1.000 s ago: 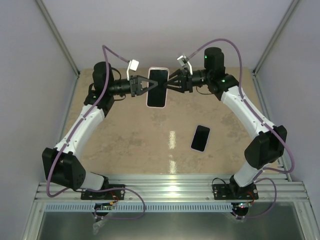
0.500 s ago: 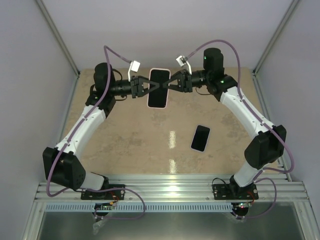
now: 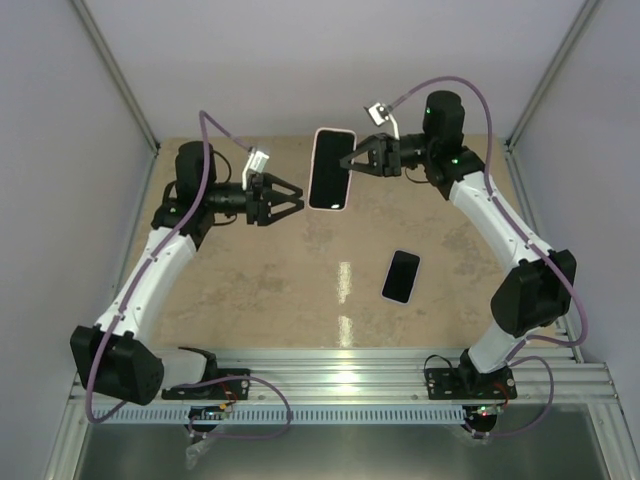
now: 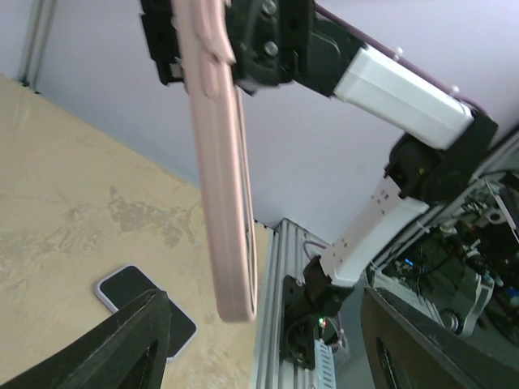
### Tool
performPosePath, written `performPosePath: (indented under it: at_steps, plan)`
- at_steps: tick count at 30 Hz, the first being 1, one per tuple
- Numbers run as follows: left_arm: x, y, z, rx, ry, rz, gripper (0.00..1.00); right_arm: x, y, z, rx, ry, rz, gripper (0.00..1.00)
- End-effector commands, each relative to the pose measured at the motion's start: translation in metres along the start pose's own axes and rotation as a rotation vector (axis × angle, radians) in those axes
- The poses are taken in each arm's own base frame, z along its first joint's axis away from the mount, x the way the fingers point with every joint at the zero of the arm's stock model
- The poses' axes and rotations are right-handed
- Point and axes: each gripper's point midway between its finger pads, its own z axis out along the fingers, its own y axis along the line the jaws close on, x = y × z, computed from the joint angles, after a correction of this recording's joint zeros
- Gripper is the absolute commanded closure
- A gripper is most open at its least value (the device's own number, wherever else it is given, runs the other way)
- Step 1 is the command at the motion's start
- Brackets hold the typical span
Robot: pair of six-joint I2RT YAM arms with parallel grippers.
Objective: Take the phone out of the phone case
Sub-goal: Pick up the phone at the center of the board, then remove the phone case from the phone.
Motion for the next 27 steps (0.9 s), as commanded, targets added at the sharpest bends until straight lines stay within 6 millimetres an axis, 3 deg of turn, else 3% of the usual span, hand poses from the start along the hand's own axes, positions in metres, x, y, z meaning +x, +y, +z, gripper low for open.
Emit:
performPosePath:
  at_steps: [1, 7, 13, 19, 27]
  plan:
    - [0.015, -0.021, -0.005, 0.083, 0.016, 0.119, 0.34, -0.001, 0.033, -0.003, -0.082, 0.031, -0.024, 1.00]
    - [0.021, -0.018, -0.004, 0.081, 0.053, 0.183, 0.40, 0.008, 0.034, -0.002, -0.125, 0.068, 0.006, 0.99]
    - [0.019, -0.038, 0.002, 0.118, 0.083, 0.251, 0.45, 0.021, 0.032, 0.009, -0.155, 0.098, 0.067, 1.00]
    - [0.023, -0.037, 0.012, 0.125, 0.097, 0.265, 0.55, 0.014, 0.033, 0.015, -0.171, 0.107, 0.082, 1.00]
    - [0.037, -0.036, 0.010, 0.118, 0.120, 0.303, 0.59, 0.016, 0.036, 0.015, -0.199, 0.126, 0.108, 1.00]
